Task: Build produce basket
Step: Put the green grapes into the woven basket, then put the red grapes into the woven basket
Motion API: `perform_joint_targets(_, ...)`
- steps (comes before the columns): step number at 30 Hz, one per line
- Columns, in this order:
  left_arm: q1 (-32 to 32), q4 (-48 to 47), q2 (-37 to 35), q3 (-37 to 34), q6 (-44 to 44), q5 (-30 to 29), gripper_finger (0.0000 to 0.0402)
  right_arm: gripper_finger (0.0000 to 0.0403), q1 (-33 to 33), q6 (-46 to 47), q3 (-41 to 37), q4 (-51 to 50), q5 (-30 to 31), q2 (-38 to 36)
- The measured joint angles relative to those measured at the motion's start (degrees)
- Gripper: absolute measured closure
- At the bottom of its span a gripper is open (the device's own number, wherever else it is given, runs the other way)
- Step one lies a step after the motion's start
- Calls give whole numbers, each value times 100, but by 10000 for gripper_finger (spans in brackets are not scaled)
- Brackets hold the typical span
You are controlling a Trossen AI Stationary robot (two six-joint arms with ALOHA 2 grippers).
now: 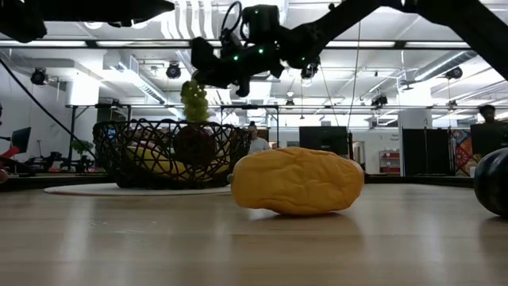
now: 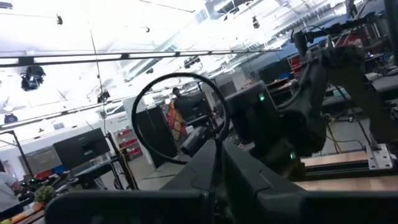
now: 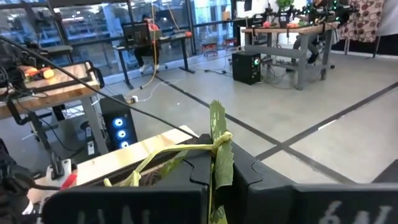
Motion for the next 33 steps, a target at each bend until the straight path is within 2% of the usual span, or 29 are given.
perform_joint_targets(7,1,-2,-144,-73,2,3,391,394,-35,-2,257,-70,40,320)
perform_joint_targets(11,0,-7,-133,-73,0,5,391,394,-69,-49,256,-213,339,413)
perform_joint_targets(20,0,-11,-98,-73,103,5,391,387,-105,-43,253,-797,596,419)
perform_joint_targets(33,0,-6,-92,-71,145,6,391,291,-103,-86,253,-950,596,415)
